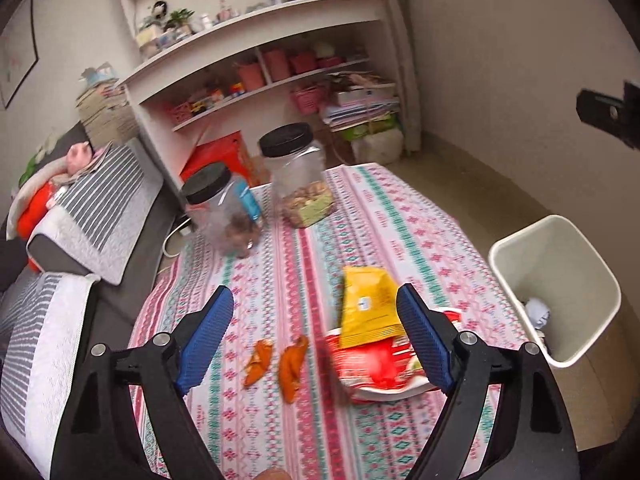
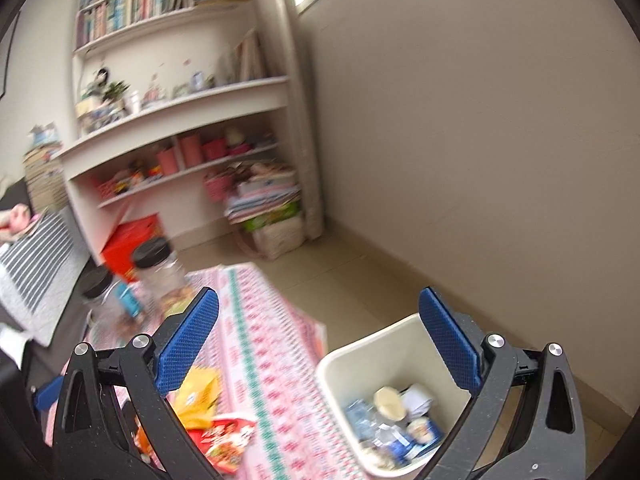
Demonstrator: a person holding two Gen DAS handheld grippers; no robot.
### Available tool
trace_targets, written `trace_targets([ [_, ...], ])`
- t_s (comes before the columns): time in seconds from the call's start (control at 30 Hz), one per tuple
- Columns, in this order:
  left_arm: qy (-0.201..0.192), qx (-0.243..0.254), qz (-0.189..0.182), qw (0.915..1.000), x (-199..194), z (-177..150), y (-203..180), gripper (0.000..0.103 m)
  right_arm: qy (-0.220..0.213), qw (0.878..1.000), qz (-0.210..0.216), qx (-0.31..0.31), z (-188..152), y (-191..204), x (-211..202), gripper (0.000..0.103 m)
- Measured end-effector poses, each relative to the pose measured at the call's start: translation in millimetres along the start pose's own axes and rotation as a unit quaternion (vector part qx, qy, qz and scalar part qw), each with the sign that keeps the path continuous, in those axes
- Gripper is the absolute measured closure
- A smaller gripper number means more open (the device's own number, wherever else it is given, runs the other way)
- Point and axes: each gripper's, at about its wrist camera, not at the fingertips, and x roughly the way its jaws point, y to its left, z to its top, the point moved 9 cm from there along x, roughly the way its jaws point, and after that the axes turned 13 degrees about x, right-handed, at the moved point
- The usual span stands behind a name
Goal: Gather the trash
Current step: 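Move both tools back over the table toward the orange peels and yellow bag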
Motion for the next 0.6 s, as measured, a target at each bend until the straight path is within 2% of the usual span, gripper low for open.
trace_targets([
  [0.3,0.040,-0.044,0.005,0.9982,24,-31,45,0.021,0.054,0.996,0.024,-0.063,-45,55,14,0.007],
  [0.6,0.074,-0.073,-0.003,0.9946,47,-50,66,0.021,0.085,0.990,0.009,-0.108,-77,77,29,0.007],
])
